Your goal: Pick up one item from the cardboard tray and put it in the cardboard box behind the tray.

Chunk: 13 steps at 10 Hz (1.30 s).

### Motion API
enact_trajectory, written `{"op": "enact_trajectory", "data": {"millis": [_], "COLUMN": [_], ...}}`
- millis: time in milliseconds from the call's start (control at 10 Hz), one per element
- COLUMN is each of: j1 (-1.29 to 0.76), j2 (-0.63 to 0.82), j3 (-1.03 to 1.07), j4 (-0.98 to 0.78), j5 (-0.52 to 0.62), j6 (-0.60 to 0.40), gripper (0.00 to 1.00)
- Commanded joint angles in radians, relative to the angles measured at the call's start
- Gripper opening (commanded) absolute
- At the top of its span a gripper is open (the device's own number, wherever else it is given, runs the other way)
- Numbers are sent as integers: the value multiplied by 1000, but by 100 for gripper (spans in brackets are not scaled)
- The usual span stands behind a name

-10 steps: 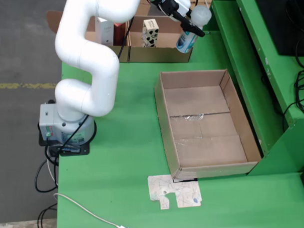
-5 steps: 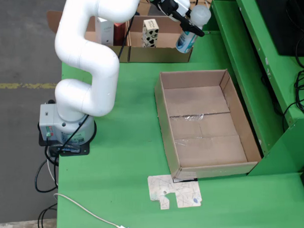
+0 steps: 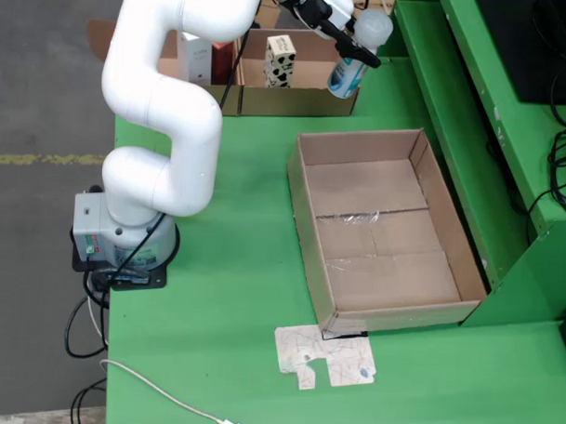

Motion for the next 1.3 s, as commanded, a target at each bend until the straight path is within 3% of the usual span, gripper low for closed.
{"op": "enact_trajectory", "data": {"millis": [0, 700, 800, 900, 1000, 1100, 1200], "j1": [6, 6, 96, 96, 124, 119, 144], "j2": [34, 34, 45, 45, 9, -80, -169], "j3": [21, 21, 89, 89, 142, 180, 344], "j4": [10, 10, -141, -141, -182, -108, -209], "j5": [-22, -22, -78, -78, -92, -93, -105], "j6": [5, 5, 111, 111, 146, 126, 159], "gripper": [0, 0, 0, 0, 0, 0, 0]}}
